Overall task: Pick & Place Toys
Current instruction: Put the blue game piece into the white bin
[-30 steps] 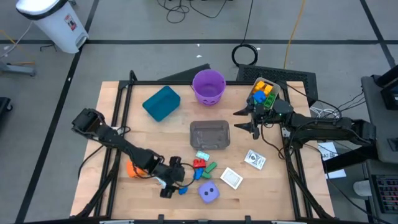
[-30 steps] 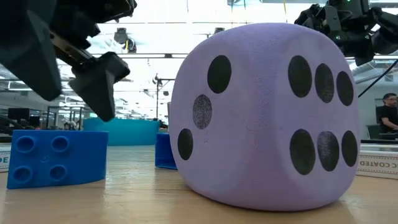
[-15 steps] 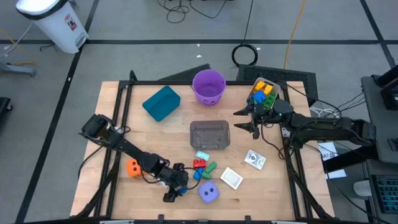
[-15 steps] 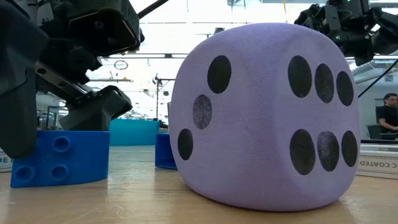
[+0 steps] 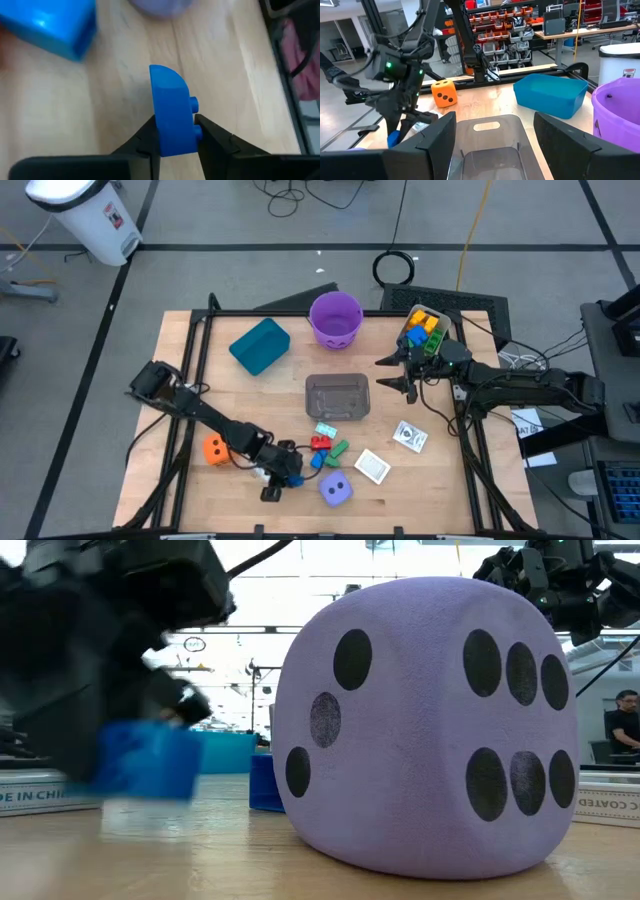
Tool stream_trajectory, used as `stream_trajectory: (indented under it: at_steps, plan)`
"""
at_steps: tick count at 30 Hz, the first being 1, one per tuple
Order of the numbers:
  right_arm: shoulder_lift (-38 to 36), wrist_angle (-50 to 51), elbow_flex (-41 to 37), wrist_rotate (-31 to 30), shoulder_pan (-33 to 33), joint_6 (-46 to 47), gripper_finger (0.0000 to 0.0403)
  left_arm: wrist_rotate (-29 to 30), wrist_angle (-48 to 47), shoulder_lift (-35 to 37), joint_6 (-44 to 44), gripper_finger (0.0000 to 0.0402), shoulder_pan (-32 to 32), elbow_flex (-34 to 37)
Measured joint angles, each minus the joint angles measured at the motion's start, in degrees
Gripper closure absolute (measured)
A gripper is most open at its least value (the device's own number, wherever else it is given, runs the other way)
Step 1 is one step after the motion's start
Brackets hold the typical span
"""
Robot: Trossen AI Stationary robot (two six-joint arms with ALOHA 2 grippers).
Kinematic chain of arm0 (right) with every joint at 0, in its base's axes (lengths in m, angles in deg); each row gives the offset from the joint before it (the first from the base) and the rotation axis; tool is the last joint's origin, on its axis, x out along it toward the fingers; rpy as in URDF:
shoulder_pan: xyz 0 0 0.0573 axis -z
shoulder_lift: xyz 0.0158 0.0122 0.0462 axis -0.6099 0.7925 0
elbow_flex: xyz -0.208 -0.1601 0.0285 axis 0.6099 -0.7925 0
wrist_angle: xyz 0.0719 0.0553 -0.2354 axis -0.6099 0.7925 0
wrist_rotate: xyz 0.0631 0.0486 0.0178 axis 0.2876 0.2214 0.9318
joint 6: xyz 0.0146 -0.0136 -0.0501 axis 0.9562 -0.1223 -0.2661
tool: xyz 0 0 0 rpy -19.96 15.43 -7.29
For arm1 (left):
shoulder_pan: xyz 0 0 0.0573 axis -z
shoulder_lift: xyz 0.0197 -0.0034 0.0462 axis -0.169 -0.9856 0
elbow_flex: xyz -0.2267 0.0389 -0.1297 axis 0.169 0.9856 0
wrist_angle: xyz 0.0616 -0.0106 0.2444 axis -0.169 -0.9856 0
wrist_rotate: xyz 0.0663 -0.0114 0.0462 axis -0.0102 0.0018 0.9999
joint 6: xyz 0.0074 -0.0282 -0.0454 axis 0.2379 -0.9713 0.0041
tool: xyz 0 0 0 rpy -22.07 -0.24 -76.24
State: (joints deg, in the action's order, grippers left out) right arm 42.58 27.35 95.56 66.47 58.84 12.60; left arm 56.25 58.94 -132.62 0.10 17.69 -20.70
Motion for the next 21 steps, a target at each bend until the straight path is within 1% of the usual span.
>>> stream_trajectory:
  at_steps: [3,7,9,12,13,14,15,17,19,21]
  plan:
    - [0.0,-0.03,0.0,-0.01,0.0,0.0,0.0161,1.8,-2.05,3.18,1.92,0.0305,-1.05,0.0]
    - [0.0,-0.24,0.0,-0.01,0.0,0.0,0.0161,8.65,-3.14,9.38,6.17,0.0305,-2.27,0.0]
    - [0.0,-0.43,0.0,-0.01,0.0,0.0,0.0161,15.54,-1.24,12.48,9.93,0.0303,-3.15,-0.01]
    - [0.0,-0.43,0.0,0.0,0.0,0.0,0.0161,28.3,1.92,15.73,15.2,0.0288,-5.01,-0.02]
    - [0.0,-0.42,0.0,-0.02,0.0,0.0,0.0161,31.76,3.63,16.18,17.09,0.0286,-6.01,-0.03]
    - [0.0,-0.41,0.0,-0.16,0.0,0.0,0.0161,34.04,5.25,16.31,19.07,0.0285,-7.25,-0.02]
    - [0.0,-0.43,0.0,-0.74,-0.06,0.0,0.0161,35.26,7.21,16.3,21.01,0.0286,-8.59,-0.02]
    - [0.08,-0.31,-0.02,-2.51,-0.55,-0.06,0.0161,34.85,11.55,16.17,23.61,0.0294,-11.62,-0.02]
    - [0.33,-0.42,-0.02,-4.45,-1.28,-0.97,0.0161,31.32,16.28,15.31,24.75,0.0302,-14.86,-0.04]
    - [0.71,-0.45,-0.03,-5.7,-2.37,-3.27,0.0161,28.12,18.64,14.8,26.0,0.0302,-17.63,-0.01]
